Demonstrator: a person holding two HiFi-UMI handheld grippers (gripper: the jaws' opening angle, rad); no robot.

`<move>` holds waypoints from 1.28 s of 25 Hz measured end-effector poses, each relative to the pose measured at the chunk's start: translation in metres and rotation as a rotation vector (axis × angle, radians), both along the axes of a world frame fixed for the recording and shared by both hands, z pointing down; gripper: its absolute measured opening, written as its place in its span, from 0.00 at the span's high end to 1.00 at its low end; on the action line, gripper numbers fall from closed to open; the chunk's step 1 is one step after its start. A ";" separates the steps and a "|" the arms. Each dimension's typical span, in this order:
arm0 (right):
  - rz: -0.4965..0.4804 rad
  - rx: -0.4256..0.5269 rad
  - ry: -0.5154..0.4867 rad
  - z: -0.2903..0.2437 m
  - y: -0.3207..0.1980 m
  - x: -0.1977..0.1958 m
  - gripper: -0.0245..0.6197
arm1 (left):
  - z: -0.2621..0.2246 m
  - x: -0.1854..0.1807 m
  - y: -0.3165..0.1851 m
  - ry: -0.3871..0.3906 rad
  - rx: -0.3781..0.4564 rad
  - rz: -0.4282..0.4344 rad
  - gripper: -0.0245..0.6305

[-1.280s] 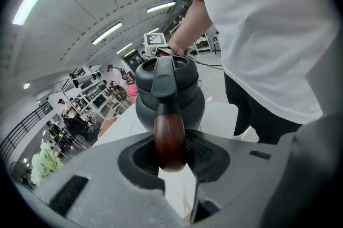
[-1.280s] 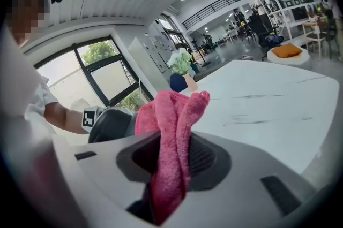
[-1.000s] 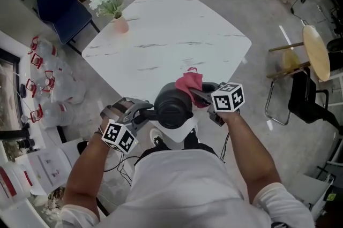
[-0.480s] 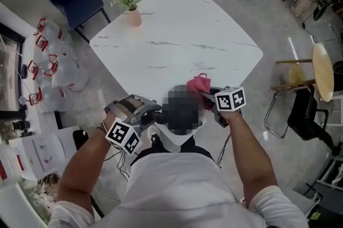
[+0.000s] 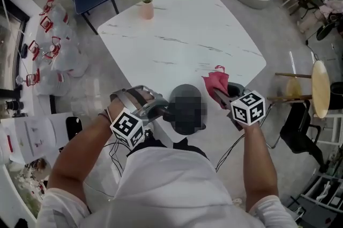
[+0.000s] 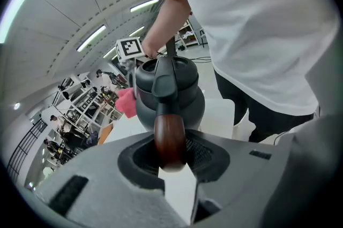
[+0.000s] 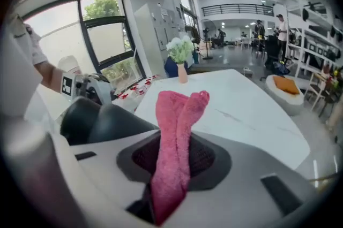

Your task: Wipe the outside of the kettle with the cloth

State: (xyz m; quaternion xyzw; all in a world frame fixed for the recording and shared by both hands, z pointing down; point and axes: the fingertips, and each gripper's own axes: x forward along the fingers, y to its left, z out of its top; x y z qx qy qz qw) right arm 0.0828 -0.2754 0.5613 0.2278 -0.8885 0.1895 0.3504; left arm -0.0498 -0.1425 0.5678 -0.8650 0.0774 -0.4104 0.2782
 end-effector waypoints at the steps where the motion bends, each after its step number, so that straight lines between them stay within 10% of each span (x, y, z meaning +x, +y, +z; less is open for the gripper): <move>1: -0.044 0.015 -0.013 -0.019 0.004 -0.006 0.79 | 0.000 0.001 0.001 -0.003 0.002 0.003 0.81; 7: -0.389 -0.057 -0.090 -0.099 0.060 -0.054 0.78 | 0.001 0.004 0.003 -0.017 0.004 0.014 0.81; 16: -0.820 -0.192 0.130 -0.081 0.109 -0.104 0.79 | 0.000 0.011 0.003 -0.063 0.022 0.068 0.81; 32: -0.893 -0.201 0.373 -0.015 0.072 -0.129 0.79 | -0.001 0.013 0.006 -0.069 0.040 0.054 0.81</move>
